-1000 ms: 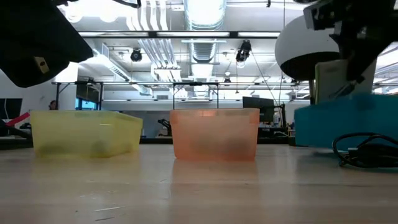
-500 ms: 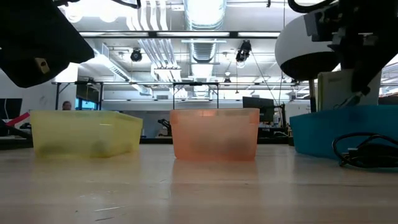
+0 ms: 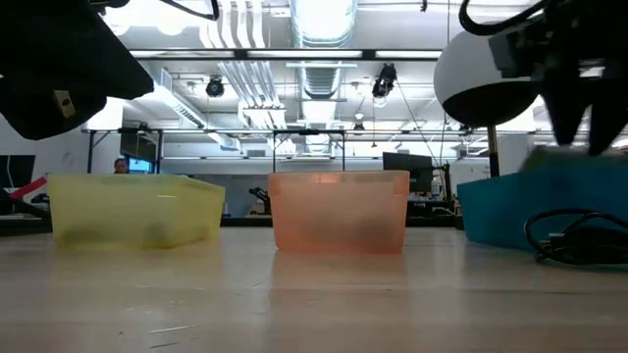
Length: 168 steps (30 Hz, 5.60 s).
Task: Pick and place items into bin
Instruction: Put the left white card reader box into the blue bin, then put the white card reader box into the blue bin
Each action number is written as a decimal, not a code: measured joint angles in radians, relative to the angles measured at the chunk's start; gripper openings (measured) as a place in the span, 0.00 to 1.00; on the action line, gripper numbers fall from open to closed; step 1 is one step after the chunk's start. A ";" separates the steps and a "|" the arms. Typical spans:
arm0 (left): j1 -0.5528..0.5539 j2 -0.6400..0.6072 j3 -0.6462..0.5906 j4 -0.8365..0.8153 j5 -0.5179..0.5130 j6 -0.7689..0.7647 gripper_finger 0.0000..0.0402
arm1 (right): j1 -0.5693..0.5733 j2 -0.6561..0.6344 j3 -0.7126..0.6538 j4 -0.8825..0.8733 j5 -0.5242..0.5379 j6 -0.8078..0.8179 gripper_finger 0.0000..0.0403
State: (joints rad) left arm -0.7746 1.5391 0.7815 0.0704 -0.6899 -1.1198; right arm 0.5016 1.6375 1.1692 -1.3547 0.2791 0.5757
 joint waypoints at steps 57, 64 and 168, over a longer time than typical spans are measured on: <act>-0.015 0.000 0.002 0.011 0.068 0.034 0.00 | 0.480 0.549 0.725 0.235 0.097 1.688 0.49; -0.014 0.000 0.002 0.032 0.084 0.034 0.00 | 0.424 0.463 0.726 0.265 0.378 1.624 0.49; 0.111 0.255 0.196 0.115 0.315 0.246 0.01 | 0.257 0.488 0.364 0.617 -0.040 1.035 0.18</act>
State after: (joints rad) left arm -0.6634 1.7939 0.9775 0.1859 -0.3748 -0.8734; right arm 0.7589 2.1254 1.5330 -0.7376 0.2390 1.6109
